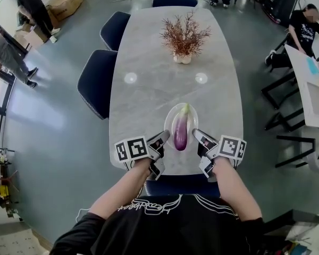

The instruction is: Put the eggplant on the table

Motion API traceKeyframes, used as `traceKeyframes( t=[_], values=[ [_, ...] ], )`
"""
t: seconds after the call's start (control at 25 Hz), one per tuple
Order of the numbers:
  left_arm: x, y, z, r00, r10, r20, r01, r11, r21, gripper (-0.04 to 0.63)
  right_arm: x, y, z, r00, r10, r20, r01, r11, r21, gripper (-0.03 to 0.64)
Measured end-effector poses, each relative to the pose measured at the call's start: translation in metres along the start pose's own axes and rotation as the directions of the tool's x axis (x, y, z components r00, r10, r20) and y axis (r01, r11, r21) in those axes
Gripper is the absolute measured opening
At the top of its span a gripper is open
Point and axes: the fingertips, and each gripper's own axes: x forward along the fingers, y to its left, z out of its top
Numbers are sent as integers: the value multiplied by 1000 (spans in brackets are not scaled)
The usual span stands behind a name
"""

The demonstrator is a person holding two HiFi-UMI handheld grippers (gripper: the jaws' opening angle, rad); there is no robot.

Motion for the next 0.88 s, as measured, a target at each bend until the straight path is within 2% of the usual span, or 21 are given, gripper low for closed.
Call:
traceKeyframes(
  t=[0.48,0.64,0.88],
  values=[
    [34,52,-6,995,71,-67,-73,997,-20,28,28,-46,-4,997,-60,-44,63,996,66,19],
    [45,61,-4,992,90,-84,-92,996,-12,28,35,-58,0,992,-112,-65,114,993,27,20],
    [55,76,-6,980,158,-121,-153,987,50,28,44,-71,-3,971,-201,-130,196,979,-50,20]
  ],
)
